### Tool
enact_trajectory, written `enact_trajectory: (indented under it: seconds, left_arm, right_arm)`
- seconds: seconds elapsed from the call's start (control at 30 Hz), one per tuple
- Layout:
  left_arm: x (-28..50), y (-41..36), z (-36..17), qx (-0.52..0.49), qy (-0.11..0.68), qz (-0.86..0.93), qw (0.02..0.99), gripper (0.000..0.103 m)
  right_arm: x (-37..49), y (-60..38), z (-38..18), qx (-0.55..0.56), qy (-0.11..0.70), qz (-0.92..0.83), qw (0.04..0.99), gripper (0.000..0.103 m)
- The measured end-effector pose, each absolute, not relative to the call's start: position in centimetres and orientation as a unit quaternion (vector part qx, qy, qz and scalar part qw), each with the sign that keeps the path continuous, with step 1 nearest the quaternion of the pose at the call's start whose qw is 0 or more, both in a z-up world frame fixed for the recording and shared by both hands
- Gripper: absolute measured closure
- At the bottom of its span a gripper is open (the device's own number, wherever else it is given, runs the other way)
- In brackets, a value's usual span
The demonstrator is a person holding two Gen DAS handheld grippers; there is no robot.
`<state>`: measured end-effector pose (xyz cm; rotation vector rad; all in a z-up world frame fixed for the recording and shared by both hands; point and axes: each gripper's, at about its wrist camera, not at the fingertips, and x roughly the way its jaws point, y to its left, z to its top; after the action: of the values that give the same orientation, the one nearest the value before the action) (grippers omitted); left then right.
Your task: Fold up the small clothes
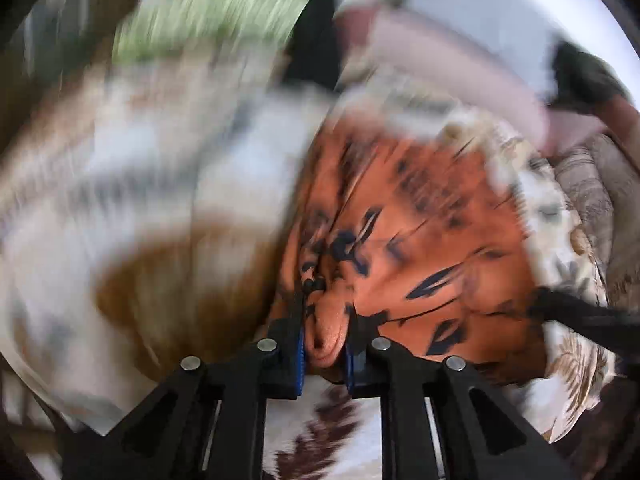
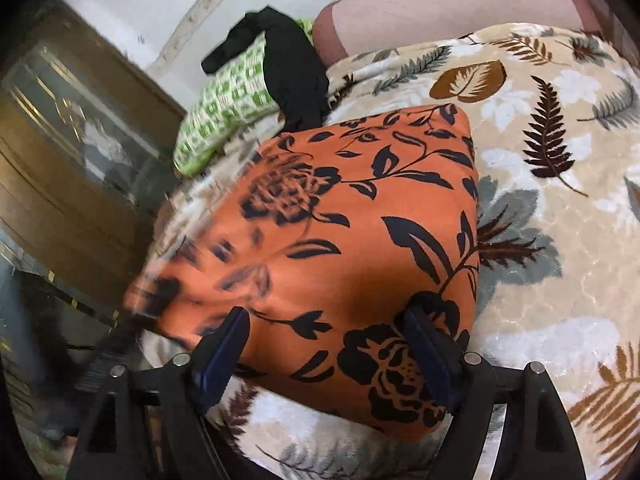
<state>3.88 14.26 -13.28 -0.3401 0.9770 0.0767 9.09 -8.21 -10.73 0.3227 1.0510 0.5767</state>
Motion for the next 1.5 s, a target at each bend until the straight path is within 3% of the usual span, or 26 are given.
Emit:
enact_trajectory:
  seconds: [0.17,0.33,0.43,0.53,0.67,0.77,0.87,0.93,1.1,1.17,1.23,1.27,1.37,1.5]
  left_arm:
    - [3.2,14.9,-12.5,-0.176,0.45,0.024,0.875,0.086]
    - [2.7,15.2,-12.9,-0.185,0.458,0.024,0.869,0.081]
    - [2.1,14.7,-9.8,-0.16,0.46,0.06,0.872,0.07]
    - [1.8,13.7,-6.0,-0.121,0.401,0.061,0.906,0.054]
    - [5.2,11.5,-3.4,-0.103,0.377,-0.008,0.921,0.052]
    - [10.0,10.6,-5.9,-0.076,0.416,-0.009,0.906,0.052]
    - [13.5,11.6,-11.6,-0.04,0.509,0.046,0.858,0.049]
    - [13.1,12.6,-12.3,-0.061,0.499,0.05,0.863,0.041]
    - [12.9,12.4,-12.6,-0.05,0.493,0.059,0.866,0.04]
    - [12.9,12.2,-12.7,-0.039,0.489,0.063,0.869,0.039]
    - [12.5,12.0,-12.5,-0.038,0.484,0.062,0.872,0.038]
    - [12.2,12.1,-12.6,-0.037,0.481,0.062,0.874,0.037]
    - [12.4,12.2,-12.9,-0.036,0.475,0.065,0.877,0.036]
    - [12.5,12.3,-12.8,-0.04,0.473,0.063,0.878,0.035]
  right_arm:
    - [8.6,-8.0,-10.2,0.132,0.494,0.271,0.816,0.021]
    - [9.7,-9.2,-11.4,0.198,0.504,0.281,0.792,0.02]
    - [10.6,-10.1,-13.6,0.264,0.536,0.29,0.748,0.018]
    - [10.6,-11.0,-13.2,0.298,0.524,0.311,0.735,0.018]
    - [10.6,-11.9,-14.0,0.327,0.521,0.321,0.72,0.018]
    - [10.6,-12.8,-13.9,0.351,0.514,0.329,0.71,0.018]
    - [11.1,-14.8,-13.2,0.367,0.496,0.323,0.718,0.018]
    - [12.2,-16.8,-13.6,0.384,0.492,0.299,0.722,0.018]
    - [16.1,-17.1,-19.6,0.441,0.57,0.272,0.638,0.017]
    - [15.8,-14.2,-18.6,0.36,0.582,0.291,0.668,0.036]
    - [15.3,-13.7,-17.3,0.346,0.568,0.288,0.689,0.056]
    - [15.0,-13.7,-16.4,0.338,0.557,0.282,0.704,0.057]
    - [14.7,-12.1,-17.1,0.256,0.581,0.25,0.731,0.053]
    - [15.0,-13.8,-15.9,0.319,0.559,0.265,0.718,0.036]
